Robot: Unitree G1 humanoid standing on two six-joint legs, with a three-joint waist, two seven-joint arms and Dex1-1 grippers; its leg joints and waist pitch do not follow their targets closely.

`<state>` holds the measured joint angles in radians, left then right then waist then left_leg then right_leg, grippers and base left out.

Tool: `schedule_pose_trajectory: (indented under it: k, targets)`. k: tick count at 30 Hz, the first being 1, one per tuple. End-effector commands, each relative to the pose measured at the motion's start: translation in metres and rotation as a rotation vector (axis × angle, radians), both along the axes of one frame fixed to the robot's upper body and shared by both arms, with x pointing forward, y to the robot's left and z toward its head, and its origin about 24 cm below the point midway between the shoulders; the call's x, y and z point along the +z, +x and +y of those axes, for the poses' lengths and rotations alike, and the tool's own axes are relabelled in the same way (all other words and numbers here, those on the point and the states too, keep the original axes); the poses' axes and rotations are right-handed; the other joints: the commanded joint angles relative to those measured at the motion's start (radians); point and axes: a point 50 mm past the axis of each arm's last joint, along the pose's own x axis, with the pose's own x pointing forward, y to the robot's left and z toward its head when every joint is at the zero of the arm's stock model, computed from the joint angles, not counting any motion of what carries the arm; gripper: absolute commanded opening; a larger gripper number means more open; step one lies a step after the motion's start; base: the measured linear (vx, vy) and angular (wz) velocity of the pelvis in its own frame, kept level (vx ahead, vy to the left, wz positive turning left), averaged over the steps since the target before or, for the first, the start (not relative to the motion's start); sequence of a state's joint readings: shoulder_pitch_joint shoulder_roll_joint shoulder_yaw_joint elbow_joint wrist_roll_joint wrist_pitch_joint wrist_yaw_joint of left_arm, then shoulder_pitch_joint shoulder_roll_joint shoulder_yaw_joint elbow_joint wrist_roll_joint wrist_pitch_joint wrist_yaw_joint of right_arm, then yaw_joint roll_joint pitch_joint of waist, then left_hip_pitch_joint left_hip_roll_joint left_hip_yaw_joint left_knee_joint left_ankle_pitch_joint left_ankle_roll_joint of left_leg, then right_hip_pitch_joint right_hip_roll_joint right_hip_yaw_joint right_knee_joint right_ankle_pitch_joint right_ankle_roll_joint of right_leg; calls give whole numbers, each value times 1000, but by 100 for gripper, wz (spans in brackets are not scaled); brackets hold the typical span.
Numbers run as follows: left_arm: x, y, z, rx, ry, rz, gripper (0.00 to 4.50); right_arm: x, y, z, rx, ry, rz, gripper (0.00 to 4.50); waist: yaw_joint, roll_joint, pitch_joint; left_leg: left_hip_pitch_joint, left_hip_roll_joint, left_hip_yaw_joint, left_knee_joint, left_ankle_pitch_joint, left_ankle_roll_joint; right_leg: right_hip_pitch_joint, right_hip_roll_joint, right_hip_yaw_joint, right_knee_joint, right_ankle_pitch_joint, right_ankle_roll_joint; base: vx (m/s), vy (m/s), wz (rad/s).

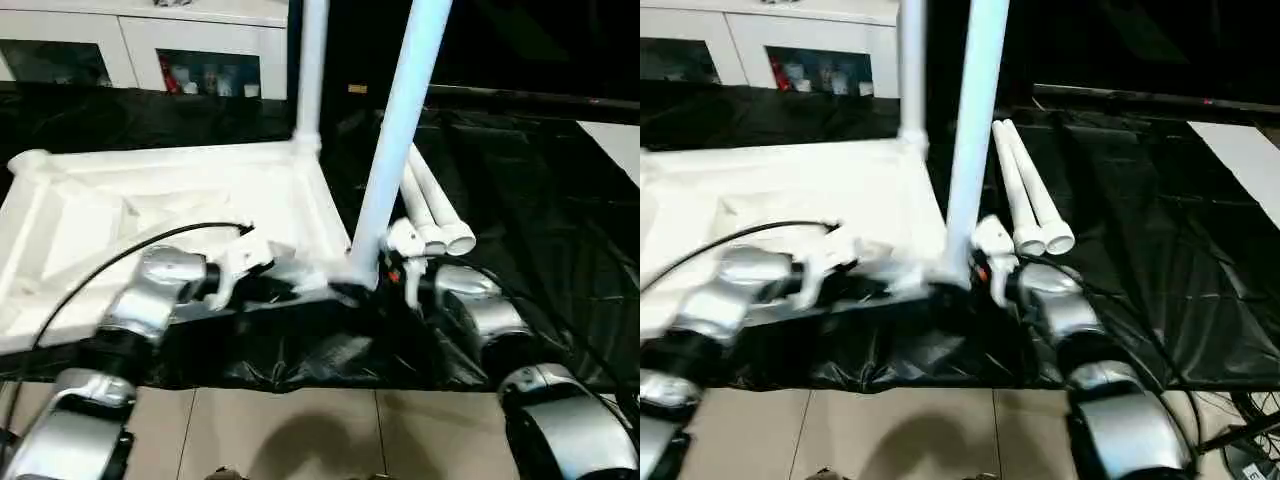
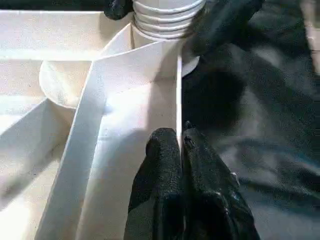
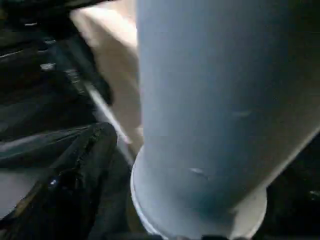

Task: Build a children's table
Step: Rotate leg to tighten

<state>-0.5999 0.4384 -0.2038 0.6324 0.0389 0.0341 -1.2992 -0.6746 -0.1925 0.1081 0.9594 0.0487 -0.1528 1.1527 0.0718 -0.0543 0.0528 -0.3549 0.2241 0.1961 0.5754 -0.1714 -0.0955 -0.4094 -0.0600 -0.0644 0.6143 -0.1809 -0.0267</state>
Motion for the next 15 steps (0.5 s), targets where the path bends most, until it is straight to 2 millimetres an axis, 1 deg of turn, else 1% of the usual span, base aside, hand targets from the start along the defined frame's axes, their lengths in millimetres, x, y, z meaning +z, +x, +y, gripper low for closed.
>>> schedule_pose_trajectory:
  k: [1,2,4,5,6,7,10,11,14,15]
  targets:
    - [4,-4,-15,-103,-39,0,0,4,-7,12,162,-8,6,404,4,-2,-62,4,20,-4,-56,-190,69,52,-73,47,-64,-193,-215,0,0,0]
    - [4,-5,-14,-114,-35,5,0,4,-8,11,194,-15,15,389,8,-1,-61,7,21,-4,-56,-196,63,50,-75,48,-66,-213,-212,0,0,0]
    - [4,-6,-11,-136,-24,15,0,4,-10,9,234,-27,24,389,11,-1,-61,8,22,-4,-57,-200,58,49,-76,48,-67,-224,-211,0,0,0]
    - [5,-7,-11,-148,-22,23,0,5,-11,9,249,-25,26,379,13,-1,-60,9,23,-4,-58,-198,54,48,-76,48,-67,-221,-211,0,0,0]
    - [5,-8,-11,-152,-24,26,0,5,-11,9,251,-23,27,361,14,-3,-60,9,23,-4,-58,-196,53,48,-75,48,-67,-220,-211,0,0,0]
    - [5,-8,-10,-156,-28,31,0,6,-11,9,260,-16,33,361,16,-2,-61,9,22,-4,-58,-192,50,48,-75,49,-65,-212,-212,0,0,0]
    - [4,-9,-11,-164,-29,37,0,6,-12,11,264,-9,36,329,16,-3,-62,9,22,-4,-57,-184,50,49,-75,48,-63,-199,-216,0,0,0]
    - [3,-10,-12,-167,-30,39,0,6,-12,12,264,-6,36,329,17,-3,-61,9,22,-4,-58,-183,50,49,-75,48,-63,-198,-215,0,0,0]
    - [1,-8,-16,-135,-43,27,0,1,-13,16,191,6,34,299,17,-5,-61,8,21,-4,-58,-177,47,49,-75,48,-63,-203,-209,0,0,0]
    - [1,-7,-18,-118,-52,21,0,-2,-11,18,136,3,32,291,16,-7,-60,8,20,-3,-58,-181,43,48,-75,49,-65,-216,-204,0,0,0]
